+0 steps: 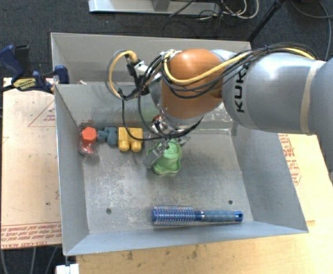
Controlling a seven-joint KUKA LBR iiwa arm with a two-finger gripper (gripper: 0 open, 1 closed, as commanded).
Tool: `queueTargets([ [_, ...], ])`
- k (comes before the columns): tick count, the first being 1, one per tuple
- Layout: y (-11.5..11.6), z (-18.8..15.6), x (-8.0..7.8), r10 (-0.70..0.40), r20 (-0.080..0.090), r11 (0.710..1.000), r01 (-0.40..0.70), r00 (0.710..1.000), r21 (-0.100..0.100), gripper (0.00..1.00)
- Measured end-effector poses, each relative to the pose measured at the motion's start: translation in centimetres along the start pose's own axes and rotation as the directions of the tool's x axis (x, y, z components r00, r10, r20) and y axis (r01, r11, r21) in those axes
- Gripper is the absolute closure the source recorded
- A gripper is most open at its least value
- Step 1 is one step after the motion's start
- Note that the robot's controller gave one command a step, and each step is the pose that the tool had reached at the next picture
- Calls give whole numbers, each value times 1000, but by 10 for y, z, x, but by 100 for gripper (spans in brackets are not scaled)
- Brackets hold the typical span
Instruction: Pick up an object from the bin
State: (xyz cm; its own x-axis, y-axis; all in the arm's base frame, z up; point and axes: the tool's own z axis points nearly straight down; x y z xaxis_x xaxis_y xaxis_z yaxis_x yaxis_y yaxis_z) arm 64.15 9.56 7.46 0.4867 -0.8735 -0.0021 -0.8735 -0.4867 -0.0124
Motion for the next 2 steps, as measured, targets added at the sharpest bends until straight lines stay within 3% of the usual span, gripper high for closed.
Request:
queueTargets([
  [1, 12, 0, 1, -418, 1, 909, 418, 909, -3, 0],
  [2, 38, -5, 31, -647, 7, 762, 647, 762, -9, 0],
])
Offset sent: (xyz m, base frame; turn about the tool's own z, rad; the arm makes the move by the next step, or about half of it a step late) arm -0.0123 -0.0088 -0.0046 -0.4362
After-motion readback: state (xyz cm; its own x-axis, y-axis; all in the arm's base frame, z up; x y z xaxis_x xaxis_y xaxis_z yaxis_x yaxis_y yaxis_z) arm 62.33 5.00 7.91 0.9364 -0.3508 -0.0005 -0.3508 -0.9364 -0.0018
